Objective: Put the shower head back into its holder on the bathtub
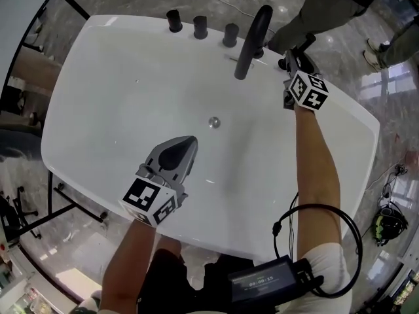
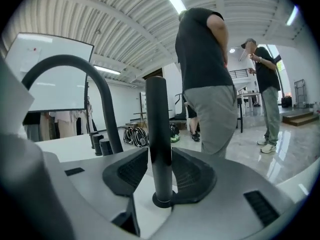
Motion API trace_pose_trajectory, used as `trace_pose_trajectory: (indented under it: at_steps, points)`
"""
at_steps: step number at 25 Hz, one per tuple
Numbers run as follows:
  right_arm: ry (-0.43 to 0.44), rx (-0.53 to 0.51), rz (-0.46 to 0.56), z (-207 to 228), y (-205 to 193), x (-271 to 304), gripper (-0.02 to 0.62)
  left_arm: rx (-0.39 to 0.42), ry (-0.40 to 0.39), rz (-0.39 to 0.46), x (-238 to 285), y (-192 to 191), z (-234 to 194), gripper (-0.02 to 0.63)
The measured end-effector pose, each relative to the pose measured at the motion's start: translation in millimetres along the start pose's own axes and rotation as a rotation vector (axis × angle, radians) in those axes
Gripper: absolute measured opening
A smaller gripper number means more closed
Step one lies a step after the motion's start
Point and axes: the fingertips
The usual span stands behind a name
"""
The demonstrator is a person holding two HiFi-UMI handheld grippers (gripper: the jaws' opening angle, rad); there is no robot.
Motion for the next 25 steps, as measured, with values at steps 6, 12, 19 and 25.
trace_pose_trajectory:
  at_steps: [6,12,19,25]
  points:
    - [0.015,-0.005,0.029,-10.0,29.3,-35.6,0.207,0.022,-0.010,-0.006,-7.0,17.5,19.5,0.018]
    - [0.058,-0.083,0.128,-36.7,107.9,-124.0,0.206,0.078,-0.012,0.072,-16.6,82.4,57.1,0.018]
    - [0.184,-0.171,0.219,-87.2,219.1,-268.6,0.119,0.079,0.018,0.117,-55.9,136.2,128.7,0.018]
    - [0.178,-0.123,0.242,-91.2,259.8,-384.6,0.048,0.061,0.033,0.138,-97.0,166.7,186.2,0.018]
Point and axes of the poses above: the fingertips, and each gripper's own axes: x forward along the fingers, z to its right, y out of its top, and after that the axes turned 10 degrees about x, right-handed
